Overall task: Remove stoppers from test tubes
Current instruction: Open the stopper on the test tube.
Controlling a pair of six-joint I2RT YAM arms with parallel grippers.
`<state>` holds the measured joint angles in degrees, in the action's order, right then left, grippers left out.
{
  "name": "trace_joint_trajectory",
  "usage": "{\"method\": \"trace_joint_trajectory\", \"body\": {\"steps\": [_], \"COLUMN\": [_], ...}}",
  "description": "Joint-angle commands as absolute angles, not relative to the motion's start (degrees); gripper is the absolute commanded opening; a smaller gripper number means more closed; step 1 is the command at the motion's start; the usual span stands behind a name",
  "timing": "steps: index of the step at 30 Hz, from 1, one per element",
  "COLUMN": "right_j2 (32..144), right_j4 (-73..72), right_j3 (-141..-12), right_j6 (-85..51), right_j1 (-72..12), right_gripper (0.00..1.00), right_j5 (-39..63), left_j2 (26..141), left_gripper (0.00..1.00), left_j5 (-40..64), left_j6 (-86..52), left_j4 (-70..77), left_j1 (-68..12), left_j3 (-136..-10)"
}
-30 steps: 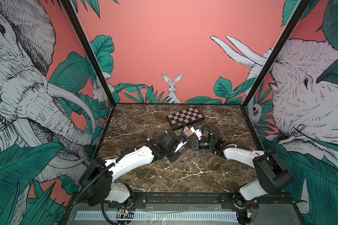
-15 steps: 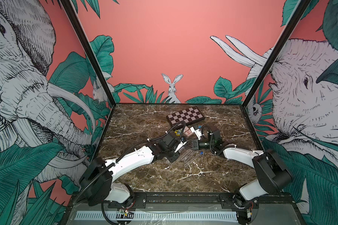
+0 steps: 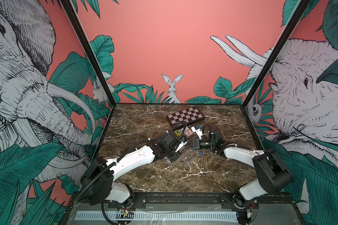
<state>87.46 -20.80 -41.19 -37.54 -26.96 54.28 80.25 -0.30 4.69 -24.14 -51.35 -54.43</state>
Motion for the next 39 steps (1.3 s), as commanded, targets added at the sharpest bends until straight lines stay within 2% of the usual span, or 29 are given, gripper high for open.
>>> {"method": "trace_joint_trajectory", "body": {"steps": [1,7,16,39], "right_j2": [86.05,86.21,85.00,83.72], "right_j4": [-24.13,-27.19,-19.85,-20.74], "right_j3": [-41.53,-41.04,-42.19,-42.64], "right_j6": [-38.43,-40.68,-36.19,-37.53], "right_j1": [-25.86,-25.22,-24.62,-22.68], "right_gripper": [0.04,0.03,0.02,0.01], "right_j5": [55.87,56.82,55.54,55.99], "left_j2": [80.29,80.71,80.59,81.27], "left_gripper": [0.07,0.07,0.07,0.07], "left_j5": [-2.56,-2.67,-3.25,-3.79], "left_j6": [5.31,5.36,5.47,5.85], "left_j4": [-27.36,-27.32,-27.64,-28.20], "left_j1": [-51.24,-51.24,-51.23,-51.24], "left_j3": [-55.20,-55.38,-55.50,-55.90]}}
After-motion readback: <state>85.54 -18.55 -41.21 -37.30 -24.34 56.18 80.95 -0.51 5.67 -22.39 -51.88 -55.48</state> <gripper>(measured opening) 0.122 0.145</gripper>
